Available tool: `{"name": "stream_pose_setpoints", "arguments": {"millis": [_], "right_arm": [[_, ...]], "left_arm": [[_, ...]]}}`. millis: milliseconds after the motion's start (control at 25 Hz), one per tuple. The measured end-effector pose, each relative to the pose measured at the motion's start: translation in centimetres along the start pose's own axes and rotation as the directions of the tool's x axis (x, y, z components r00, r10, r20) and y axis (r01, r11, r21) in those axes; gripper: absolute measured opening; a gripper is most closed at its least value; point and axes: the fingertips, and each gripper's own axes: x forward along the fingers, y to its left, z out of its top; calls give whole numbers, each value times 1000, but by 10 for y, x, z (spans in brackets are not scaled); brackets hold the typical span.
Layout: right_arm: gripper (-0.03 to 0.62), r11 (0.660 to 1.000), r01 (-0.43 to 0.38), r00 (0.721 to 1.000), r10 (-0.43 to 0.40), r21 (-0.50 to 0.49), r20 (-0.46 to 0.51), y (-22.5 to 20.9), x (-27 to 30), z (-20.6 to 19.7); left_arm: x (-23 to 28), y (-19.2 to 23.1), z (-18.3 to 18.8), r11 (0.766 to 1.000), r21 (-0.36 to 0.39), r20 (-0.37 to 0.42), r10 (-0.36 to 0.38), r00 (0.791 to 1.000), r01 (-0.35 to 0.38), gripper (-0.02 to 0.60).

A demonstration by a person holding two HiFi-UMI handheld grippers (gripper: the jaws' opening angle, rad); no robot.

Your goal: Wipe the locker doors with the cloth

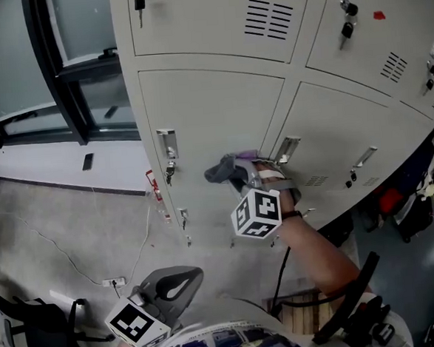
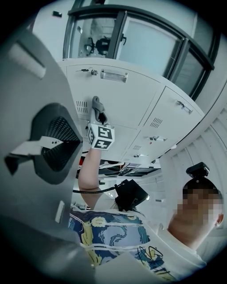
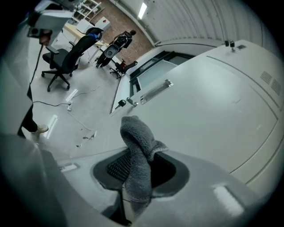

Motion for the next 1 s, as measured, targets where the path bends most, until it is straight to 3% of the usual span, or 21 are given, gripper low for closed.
{"name": "stream_pose_setpoints", "arguments": {"millis": [440,680,840,1000], "right_arm": [[113,987,-158,985,160,33,-70,85,48,-37],[112,966,-248,962,254,70,-99,118,66,-54],[114,962,-265,958,271,67,-96,111,50,-47],[114,978,-202,979,204,50,-26,67,7,-9]], "left_arm": [[-2,1,-4,1000,-13,-4,16,1000,-17,2],[-5,5,-5,999,-25,3,38,999,-38,0],[-7,4,-6,999,-29,5,37,999,-37,2],[-7,4,-9,999,-38,10,24,1000,-24,0]]}}
